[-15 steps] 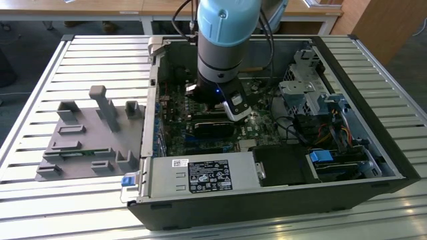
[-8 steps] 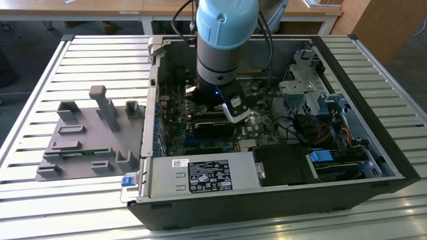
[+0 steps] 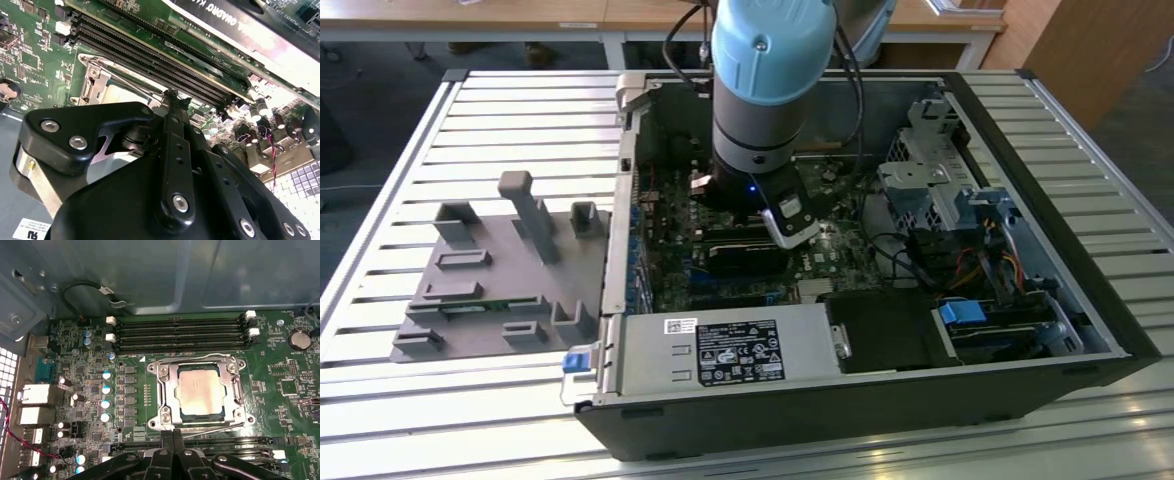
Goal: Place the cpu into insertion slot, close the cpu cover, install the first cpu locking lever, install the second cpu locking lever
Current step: 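Install the second cpu locking lever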
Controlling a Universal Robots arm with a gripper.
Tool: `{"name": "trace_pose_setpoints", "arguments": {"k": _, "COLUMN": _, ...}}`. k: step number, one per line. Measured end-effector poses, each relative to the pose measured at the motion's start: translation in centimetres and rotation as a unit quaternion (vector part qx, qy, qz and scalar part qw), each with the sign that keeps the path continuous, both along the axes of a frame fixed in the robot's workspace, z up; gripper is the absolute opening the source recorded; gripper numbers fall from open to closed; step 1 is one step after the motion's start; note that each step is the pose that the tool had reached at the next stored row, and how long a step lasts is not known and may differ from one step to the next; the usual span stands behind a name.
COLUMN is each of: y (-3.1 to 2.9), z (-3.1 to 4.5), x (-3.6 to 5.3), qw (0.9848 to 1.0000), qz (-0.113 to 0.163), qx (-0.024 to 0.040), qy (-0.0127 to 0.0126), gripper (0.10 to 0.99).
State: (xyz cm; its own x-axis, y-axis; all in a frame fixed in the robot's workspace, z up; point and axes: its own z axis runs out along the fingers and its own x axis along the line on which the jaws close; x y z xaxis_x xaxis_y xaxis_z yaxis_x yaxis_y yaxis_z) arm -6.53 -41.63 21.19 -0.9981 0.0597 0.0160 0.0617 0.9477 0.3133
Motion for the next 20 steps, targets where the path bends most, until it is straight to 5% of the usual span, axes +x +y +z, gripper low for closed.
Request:
{"name": "trace_pose_setpoints", "arguments": {"k": 13, "y": -0.08, "z": -0.45, "x": -0.57, "qw": 1.0000, "qz": -0.002, "qx": 0.0053, "qy": 0.0000, "gripper": 0.122}}
{"name": "trace_pose_setpoints", "arguments": {"k": 20, "y": -0.08, "z": -1.15, "x": -0.59, "qw": 0.9999, "qz": -0.004, "qx": 0.0140, "qy": 0.0000, "gripper": 0.122}}
